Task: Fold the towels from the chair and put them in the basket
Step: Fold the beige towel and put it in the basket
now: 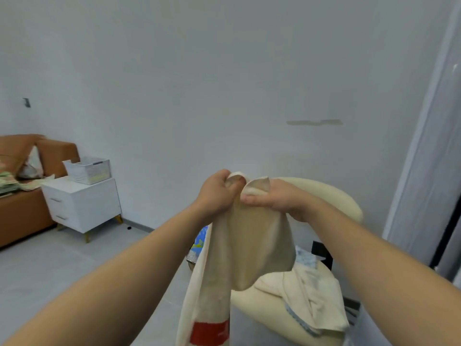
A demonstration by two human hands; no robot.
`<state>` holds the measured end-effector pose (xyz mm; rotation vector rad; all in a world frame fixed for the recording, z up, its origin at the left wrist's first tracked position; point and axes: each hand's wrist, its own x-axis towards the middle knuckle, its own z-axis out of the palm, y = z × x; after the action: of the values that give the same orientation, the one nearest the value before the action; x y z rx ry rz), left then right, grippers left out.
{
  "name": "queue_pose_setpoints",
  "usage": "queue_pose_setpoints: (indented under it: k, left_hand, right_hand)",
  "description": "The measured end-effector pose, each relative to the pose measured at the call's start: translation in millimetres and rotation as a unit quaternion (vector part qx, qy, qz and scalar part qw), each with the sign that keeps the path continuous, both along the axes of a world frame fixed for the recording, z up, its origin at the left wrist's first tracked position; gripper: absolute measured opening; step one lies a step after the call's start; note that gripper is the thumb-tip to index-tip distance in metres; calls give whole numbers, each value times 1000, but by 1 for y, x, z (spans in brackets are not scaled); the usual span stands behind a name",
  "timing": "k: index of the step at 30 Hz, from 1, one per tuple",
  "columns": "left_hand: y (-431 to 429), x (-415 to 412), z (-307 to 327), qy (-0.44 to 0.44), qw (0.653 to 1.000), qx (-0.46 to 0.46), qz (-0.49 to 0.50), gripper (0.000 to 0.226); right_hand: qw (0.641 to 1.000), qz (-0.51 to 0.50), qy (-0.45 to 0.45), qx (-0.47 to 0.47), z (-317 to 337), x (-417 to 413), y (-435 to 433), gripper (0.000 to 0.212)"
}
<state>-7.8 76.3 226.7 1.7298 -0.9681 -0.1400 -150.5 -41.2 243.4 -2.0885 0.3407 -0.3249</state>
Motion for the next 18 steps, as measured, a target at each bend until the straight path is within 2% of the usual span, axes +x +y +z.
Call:
queue_pose_setpoints:
  k: [2,6,8,11,14,18]
  left_hand:
    - [1,-1,1,-3,1000,-2,-1,28]
    - [11,6,0,-93,995,12,31,33]
    - [18,13,-4,-137,988,62,27,27]
    - [24,23,-18,-191,973,130,25,12]
    - [30,33,-35,-227,957,176,41,12]
    - [38,51,-60,-230,937,250,84,3]
  right_hand:
    - [1000,2,5,9,-7,7,1,31]
    - [991,-113,-58,46,-9,19,-2,21]
    - [978,-168,-94,79,-4,22,-5,16]
    - [973,-195,-110,51,0,21,-8,15]
    - [956,-258,-136,23,1,18,-18,23]
    - [940,-298,-164,28,-1,3,-35,25]
